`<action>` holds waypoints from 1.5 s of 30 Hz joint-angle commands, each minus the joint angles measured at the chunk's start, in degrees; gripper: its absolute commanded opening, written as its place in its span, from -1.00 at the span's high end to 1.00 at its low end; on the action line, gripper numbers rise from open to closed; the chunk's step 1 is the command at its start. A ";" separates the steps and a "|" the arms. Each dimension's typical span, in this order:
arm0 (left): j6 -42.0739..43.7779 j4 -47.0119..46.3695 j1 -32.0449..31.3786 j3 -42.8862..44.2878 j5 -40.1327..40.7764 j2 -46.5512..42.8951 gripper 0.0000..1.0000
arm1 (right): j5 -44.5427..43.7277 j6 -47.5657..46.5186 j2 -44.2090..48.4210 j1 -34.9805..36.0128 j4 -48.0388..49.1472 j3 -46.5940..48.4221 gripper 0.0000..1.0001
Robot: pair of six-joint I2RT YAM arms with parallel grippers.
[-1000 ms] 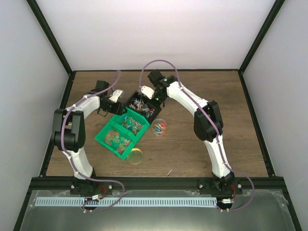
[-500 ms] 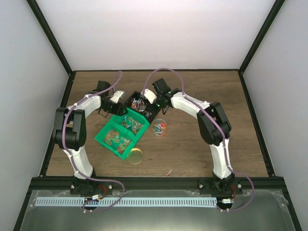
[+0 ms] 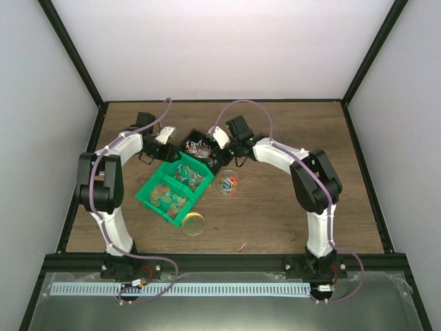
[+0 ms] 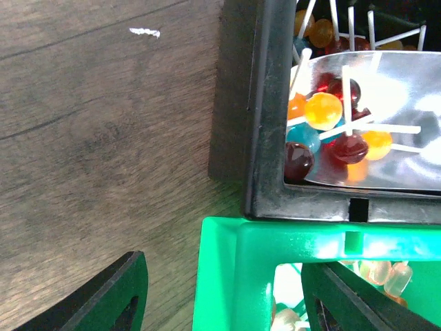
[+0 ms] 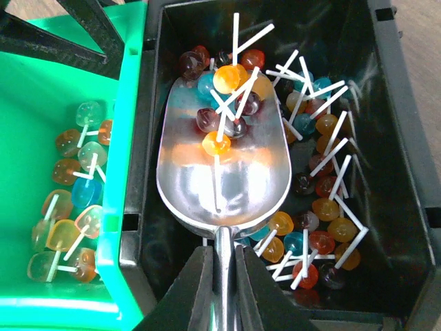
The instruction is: Pack the candies
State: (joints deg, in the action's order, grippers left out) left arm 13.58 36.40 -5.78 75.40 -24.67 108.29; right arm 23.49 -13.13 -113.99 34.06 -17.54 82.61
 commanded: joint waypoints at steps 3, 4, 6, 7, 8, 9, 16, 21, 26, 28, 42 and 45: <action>0.10 -0.99 0.16 2.19 -0.48 -0.26 -0.27 | 6.52 2.40 4.34 -1.95 7.21 -2.52 0.99; 0.12 -0.72 0.23 2.25 -0.40 -0.25 -0.28 | 6.96 2.36 4.55 -2.18 7.48 -2.82 0.99; 0.31 -0.48 0.24 2.40 -0.25 -0.23 -0.28 | 7.53 2.28 5.04 -2.73 8.27 -3.56 0.99; 0.37 -0.34 0.24 2.45 -0.21 -0.27 -0.27 | 7.95 2.12 5.27 -3.07 8.49 -4.04 0.99; 0.53 -0.22 0.24 2.65 -0.11 -0.25 -0.28 | 8.21 1.95 5.54 -3.24 8.50 -4.32 0.99; 0.59 -0.05 0.29 2.72 -0.03 -0.23 -0.27 | 8.47 1.91 5.82 -3.60 8.88 -4.93 0.99; 0.67 0.71 0.33 3.65 -0.19 0.34 -0.27 | 9.96 0.97 8.75 -5.51 11.55 -9.76 0.99; 0.61 0.87 0.33 4.05 -0.27 0.69 -0.28 | 10.62 0.58 10.50 -6.52 12.37 -12.71 0.99; 0.59 1.08 0.38 4.31 -0.29 0.78 -0.27 | 11.20 0.57 12.48 -7.23 14.54 -15.35 0.99; 0.63 1.05 0.38 4.32 -0.23 0.87 -0.28 | 11.63 0.69 13.24 -7.55 15.60 -16.25 0.99; 1.18 1.57 0.35 5.23 -0.13 0.93 -0.36 | 17.39 -7.12 24.01 -12.10 11.40 -20.76 0.99; 1.16 1.57 0.33 5.46 -0.03 1.08 -0.46 | 18.65 -10.77 27.16 -14.01 6.79 -21.36 0.99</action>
State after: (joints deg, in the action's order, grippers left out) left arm 14.26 38.81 -5.61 78.59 -24.18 108.60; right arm 38.70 -17.78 -91.44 22.31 -5.63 61.69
